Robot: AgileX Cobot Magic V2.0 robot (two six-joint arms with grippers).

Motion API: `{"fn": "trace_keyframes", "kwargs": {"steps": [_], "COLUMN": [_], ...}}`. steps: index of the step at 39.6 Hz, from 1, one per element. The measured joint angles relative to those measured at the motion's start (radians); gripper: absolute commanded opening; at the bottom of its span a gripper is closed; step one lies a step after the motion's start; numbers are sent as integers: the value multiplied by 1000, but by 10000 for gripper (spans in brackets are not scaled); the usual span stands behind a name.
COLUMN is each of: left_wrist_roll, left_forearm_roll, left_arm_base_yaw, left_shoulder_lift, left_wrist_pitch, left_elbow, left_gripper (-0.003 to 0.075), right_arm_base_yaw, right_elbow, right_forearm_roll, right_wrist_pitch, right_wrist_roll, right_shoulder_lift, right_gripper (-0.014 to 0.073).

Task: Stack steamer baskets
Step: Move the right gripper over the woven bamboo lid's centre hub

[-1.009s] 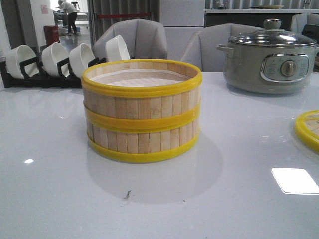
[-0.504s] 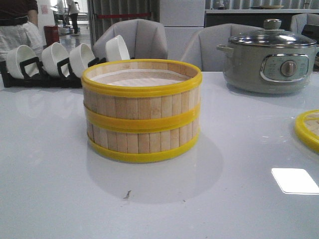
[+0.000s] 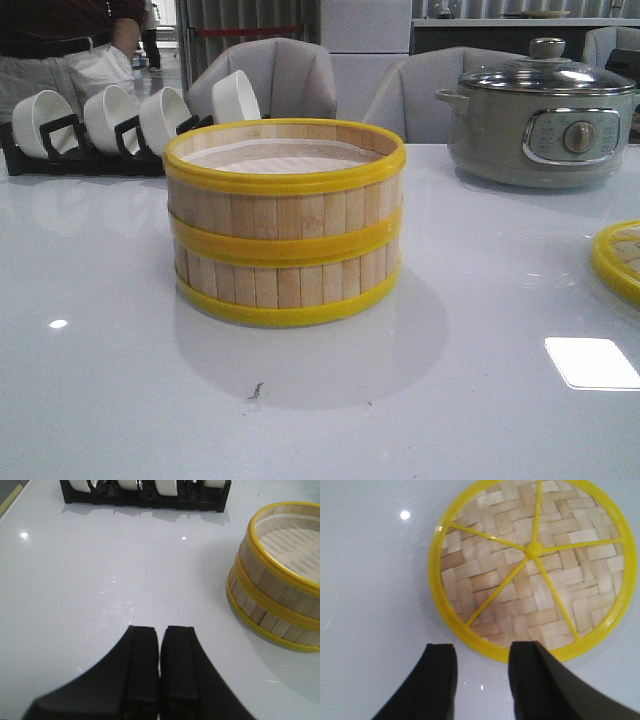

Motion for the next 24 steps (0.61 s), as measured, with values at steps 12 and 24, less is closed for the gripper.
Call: {"fn": "trace_keyframes", "kwargs": {"steps": [12,24], "left_wrist_roll": [0,0], "left_forearm_roll": [0,0], "left_arm_base_yaw": [0,0], "left_shoulder_lift": [0,0], "left_wrist_pitch": [0,-2], "left_elbow": [0,0], "left_gripper": [85,85], "right_arm_base_yaw": [-69,-69], "right_elbow": [-194,-336], "right_forearm_roll": [-6,-15], "right_wrist_pitch": [-11,42], "right_wrist_roll": [0,0], "right_shoulder_lift": [283,445], "right_gripper": [370,370]}}
